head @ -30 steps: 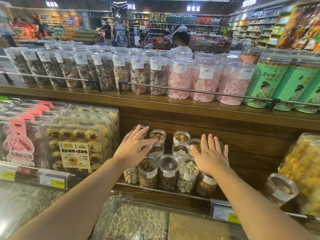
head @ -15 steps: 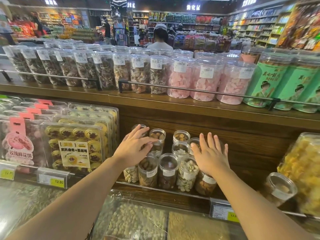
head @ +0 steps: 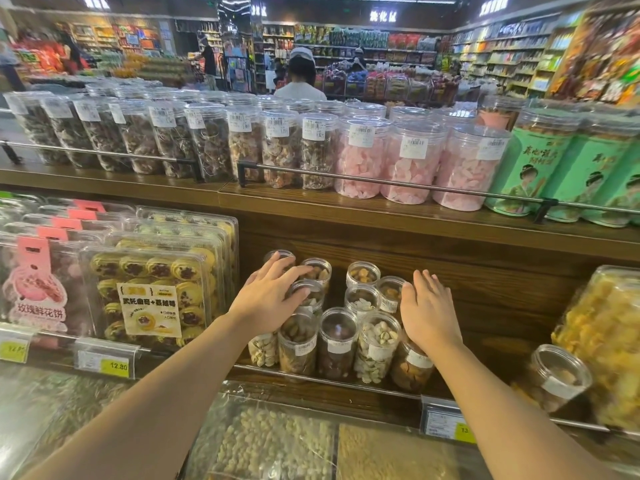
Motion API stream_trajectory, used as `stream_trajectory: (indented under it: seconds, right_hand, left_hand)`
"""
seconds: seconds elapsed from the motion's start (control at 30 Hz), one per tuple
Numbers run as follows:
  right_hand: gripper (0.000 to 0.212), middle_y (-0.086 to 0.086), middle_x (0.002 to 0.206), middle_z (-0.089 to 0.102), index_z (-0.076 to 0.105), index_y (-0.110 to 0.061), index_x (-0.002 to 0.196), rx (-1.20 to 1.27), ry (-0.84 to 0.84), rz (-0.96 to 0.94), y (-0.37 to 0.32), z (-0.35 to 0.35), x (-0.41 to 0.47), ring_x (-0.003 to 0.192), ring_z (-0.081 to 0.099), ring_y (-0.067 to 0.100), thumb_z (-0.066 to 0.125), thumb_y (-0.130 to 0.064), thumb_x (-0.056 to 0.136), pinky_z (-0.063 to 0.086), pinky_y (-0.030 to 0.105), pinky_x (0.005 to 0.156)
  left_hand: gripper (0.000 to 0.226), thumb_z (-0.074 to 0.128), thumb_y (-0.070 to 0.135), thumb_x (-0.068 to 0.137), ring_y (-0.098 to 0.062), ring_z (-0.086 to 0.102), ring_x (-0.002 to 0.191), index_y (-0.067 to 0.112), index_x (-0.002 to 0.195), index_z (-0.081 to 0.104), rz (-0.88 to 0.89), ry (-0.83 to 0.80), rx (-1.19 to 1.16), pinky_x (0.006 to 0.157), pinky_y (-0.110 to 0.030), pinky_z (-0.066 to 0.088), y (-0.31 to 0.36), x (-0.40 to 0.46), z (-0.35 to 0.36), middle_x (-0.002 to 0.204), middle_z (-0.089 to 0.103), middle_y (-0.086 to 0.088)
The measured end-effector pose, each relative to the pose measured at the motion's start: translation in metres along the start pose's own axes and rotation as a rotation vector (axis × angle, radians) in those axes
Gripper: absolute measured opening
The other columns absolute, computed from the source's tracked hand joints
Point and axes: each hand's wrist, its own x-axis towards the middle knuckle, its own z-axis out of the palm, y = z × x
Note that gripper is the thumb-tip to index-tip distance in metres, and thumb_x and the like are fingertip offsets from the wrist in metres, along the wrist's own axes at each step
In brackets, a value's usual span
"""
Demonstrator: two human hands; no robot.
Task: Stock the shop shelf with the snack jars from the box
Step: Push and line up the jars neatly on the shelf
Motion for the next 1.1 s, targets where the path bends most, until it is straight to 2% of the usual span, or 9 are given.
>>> stream_trajectory:
  seconds: [0.17,0.37,0.43,0.57,0.63,0.7,0.77,0.87,1.1]
  right_hand:
    - [0.056,0.005,0.168,0.019,0.023,-0.013,0.16,0.036,0.004,-0.03,0.003,0.0,0.001,0.156,0.009,0.017,0.019,-0.037,0.11,-0.004,0.035,0.124]
    - [0.053,0.003,0.167,0.02,0.026,-0.014,0.16,0.134,0.033,-0.045,0.001,-0.002,-0.003,0.155,0.01,0.017,0.025,-0.034,0.11,0.0,0.035,0.124]
    - [0.05,0.001,0.166,0.024,0.031,-0.018,0.158,0.338,0.064,0.014,-0.001,-0.01,-0.006,0.154,0.014,0.017,0.032,-0.031,0.11,0.009,0.036,0.125]
    - [0.042,0.002,0.154,0.047,0.051,-0.022,0.148,0.845,0.235,0.309,0.012,-0.031,-0.005,0.143,0.04,0.022,0.044,-0.027,0.107,0.028,0.041,0.118]
    - [0.044,0.001,0.155,0.045,0.047,-0.023,0.151,1.017,0.184,0.441,0.023,-0.031,-0.008,0.144,0.038,0.023,0.044,-0.032,0.107,0.026,0.042,0.119]
    - [0.052,0.002,0.159,0.039,0.038,-0.024,0.155,1.144,0.048,0.539,0.028,-0.021,-0.013,0.146,0.035,0.026,0.042,-0.042,0.107,0.026,0.044,0.12]
    - [0.058,0.002,0.16,0.037,0.03,-0.032,0.158,1.172,-0.037,0.553,0.029,-0.007,-0.015,0.144,0.038,0.029,0.041,-0.05,0.105,0.03,0.051,0.119]
    - [0.059,0.0,0.163,0.033,0.018,-0.043,0.159,1.124,-0.049,0.505,0.024,-0.002,-0.016,0.145,0.037,0.03,0.04,-0.052,0.104,0.031,0.057,0.118]
    - [0.059,0.001,0.162,0.034,0.03,-0.034,0.158,0.97,-0.102,0.458,0.018,-0.011,-0.02,0.146,0.035,0.026,0.042,-0.055,0.103,0.027,0.052,0.12]
  left_hand:
    - [0.052,0.014,0.058,0.105,-0.014,-0.016,0.154,0.052,0.157,0.013,-0.026,-0.104,0.085,0.126,-0.042,-0.005,0.001,0.004,0.0,0.169,-0.004,0.013]
    - [0.053,0.009,0.056,0.106,-0.012,-0.016,0.154,0.05,0.158,0.008,-0.038,-0.135,0.108,0.124,-0.038,-0.008,0.001,0.005,0.0,0.169,-0.003,0.013]
    - [0.054,0.009,0.056,0.106,-0.011,-0.014,0.154,0.047,0.159,0.007,-0.048,-0.133,0.109,0.123,-0.037,-0.008,0.001,0.005,0.0,0.169,-0.003,0.013]
    - [0.054,0.008,0.055,0.106,-0.011,-0.012,0.155,0.046,0.159,0.005,-0.044,-0.132,0.114,0.123,-0.036,-0.008,0.0,0.005,0.0,0.169,-0.003,0.014]
    - [0.053,0.008,0.054,0.106,-0.011,-0.012,0.155,0.048,0.159,0.005,-0.045,-0.143,0.117,0.123,-0.036,-0.008,0.001,0.005,-0.001,0.168,-0.004,0.014]
    - [0.052,0.008,0.054,0.106,-0.011,-0.013,0.155,0.051,0.158,0.005,-0.043,-0.15,0.121,0.122,-0.036,-0.008,0.001,0.005,-0.002,0.168,-0.005,0.014]
    - [0.051,0.009,0.054,0.107,-0.011,-0.013,0.154,0.052,0.157,0.005,-0.041,-0.147,0.119,0.122,-0.035,-0.009,0.002,0.006,-0.002,0.168,-0.005,0.014]
    - [0.05,0.01,0.054,0.107,-0.01,-0.013,0.154,0.053,0.157,0.006,-0.04,-0.14,0.113,0.122,-0.035,-0.009,0.002,0.005,-0.002,0.168,-0.005,0.014]
    - [0.05,0.009,0.055,0.106,-0.011,-0.011,0.155,0.053,0.156,0.009,-0.031,-0.126,0.103,0.122,-0.035,-0.007,0.001,0.005,-0.001,0.169,-0.002,0.014]
